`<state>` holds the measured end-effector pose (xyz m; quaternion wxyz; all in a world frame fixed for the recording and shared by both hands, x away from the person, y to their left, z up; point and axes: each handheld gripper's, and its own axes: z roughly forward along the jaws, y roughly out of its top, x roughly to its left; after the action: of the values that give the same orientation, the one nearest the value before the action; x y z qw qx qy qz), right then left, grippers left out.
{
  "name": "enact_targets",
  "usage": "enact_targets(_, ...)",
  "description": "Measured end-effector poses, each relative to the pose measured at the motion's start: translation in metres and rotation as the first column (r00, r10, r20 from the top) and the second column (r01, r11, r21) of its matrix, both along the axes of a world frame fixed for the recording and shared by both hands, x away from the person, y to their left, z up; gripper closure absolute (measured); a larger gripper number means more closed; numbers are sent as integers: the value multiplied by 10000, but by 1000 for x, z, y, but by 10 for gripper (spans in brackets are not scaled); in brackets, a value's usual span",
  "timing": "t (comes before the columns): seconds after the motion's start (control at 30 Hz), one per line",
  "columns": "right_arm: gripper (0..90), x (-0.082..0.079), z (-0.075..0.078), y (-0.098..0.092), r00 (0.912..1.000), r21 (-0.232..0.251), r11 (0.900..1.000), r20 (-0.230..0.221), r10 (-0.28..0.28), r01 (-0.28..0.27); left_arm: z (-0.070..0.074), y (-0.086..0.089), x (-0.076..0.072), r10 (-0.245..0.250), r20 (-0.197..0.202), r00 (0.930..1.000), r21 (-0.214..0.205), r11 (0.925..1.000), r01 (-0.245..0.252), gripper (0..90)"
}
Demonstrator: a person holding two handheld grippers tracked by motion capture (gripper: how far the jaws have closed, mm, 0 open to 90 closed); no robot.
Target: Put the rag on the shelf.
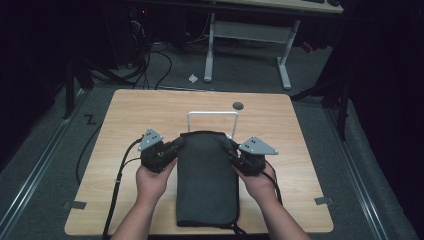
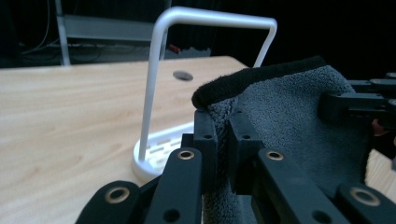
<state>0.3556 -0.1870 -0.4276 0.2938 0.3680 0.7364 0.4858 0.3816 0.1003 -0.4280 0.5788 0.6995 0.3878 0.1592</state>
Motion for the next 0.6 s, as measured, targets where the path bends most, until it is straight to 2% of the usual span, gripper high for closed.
enact_targets(0.27,756,5,26,-5,9982,186,9998,584,-121,110,29,-6,5,-4,628,9980,-19,10000,5,841)
enact_targets(0.6,756,6,53,-10,9932,407,9989,1138,-261,216,60,-11,7,-26,1350,9908,-64,10000,35,844)
